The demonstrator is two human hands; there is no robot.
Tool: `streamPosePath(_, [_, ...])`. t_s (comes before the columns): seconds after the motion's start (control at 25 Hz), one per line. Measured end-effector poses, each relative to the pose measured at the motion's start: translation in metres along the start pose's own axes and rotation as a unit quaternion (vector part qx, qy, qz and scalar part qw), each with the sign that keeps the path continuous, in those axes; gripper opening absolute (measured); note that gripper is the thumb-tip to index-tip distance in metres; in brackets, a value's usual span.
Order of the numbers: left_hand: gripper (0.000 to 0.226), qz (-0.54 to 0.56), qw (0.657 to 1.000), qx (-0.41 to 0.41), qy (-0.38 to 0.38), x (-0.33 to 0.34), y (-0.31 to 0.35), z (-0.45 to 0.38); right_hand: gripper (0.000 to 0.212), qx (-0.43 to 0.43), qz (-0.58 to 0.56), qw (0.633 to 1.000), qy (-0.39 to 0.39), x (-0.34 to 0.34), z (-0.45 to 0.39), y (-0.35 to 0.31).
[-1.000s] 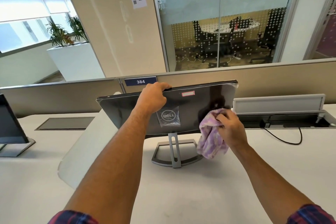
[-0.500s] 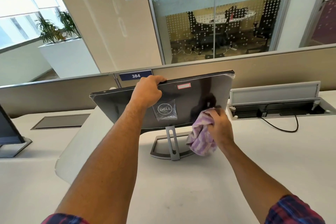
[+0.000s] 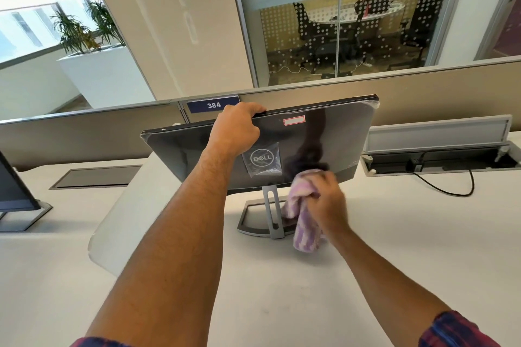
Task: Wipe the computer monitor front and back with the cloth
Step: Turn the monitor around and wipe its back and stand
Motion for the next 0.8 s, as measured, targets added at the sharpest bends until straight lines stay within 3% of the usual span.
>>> streamPosePath(0.12, [0.052, 0.002, 1.0, -0.002, 0.004, 0.0, -0.002, 0.0, 0.031, -0.174, 0.04, 0.969, -0.169, 0.035, 0.016, -0.027])
streamPosePath(0.24, [0.054, -0.006, 1.0, 0.001, 0.007, 0.001, 0.0, 0.001, 0.057, -0.358, 0.186, 0.89, -0.212, 0.064, 0.004, -0.04])
streamPosePath(0.36, [0.055, -0.004, 1.0, 0.0, 0.004, 0.002, -0.002, 0.001, 0.066, -0.408, 0.259, 0.85, -0.211, 0.063, -0.013, -0.037])
streamPosePath(0.44, [0.057, 0.003, 1.0, -0.003, 0.007, 0.003, -0.004, -0.001, 0.064, -0.356, 0.247, 0.881, -0.189, 0.056, -0.009, -0.025])
streamPosePath(0.48, [0.057, 0.006, 1.0, -0.004, 0.011, 0.004, -0.005, -0.001, 0.056, -0.302, 0.218, 0.917, -0.144, 0.052, -0.003, -0.018])
streamPosePath(0.56, [0.057, 0.01, 1.0, -0.005, 0.013, 0.005, -0.006, -0.003, 0.038, -0.125, 0.09, 0.987, -0.038, 0.037, 0.012, -0.004])
streamPosePath(0.6, [0.056, 0.011, 1.0, -0.005, 0.014, 0.005, -0.007, -0.003, 0.035, -0.016, 0.023, 1.0, 0.012, 0.025, 0.019, 0.005])
streamPosePath(0.64, [0.055, 0.011, 1.0, -0.003, 0.016, 0.005, -0.006, -0.003, 0.035, 0.09, -0.037, 0.993, 0.066, 0.012, 0.022, 0.017])
streamPosePath(0.72, [0.052, 0.009, 1.0, 0.001, 0.019, 0.005, -0.006, -0.003, 0.038, 0.257, -0.087, 0.945, 0.185, -0.011, 0.02, 0.046])
streamPosePath(0.8, [0.051, 0.006, 1.0, 0.002, 0.022, 0.005, -0.005, -0.003, 0.041, 0.352, -0.121, 0.897, 0.238, -0.024, 0.007, 0.066])
Point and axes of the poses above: each hand's wrist, its own z-axis away from the middle knuckle, its own x-axis out of the palm, y = z × x, the point moved 1 cm from there along -z, towards the middle knuckle, and after that the axes turned 2 degrees about z, right-handed, at the moved point
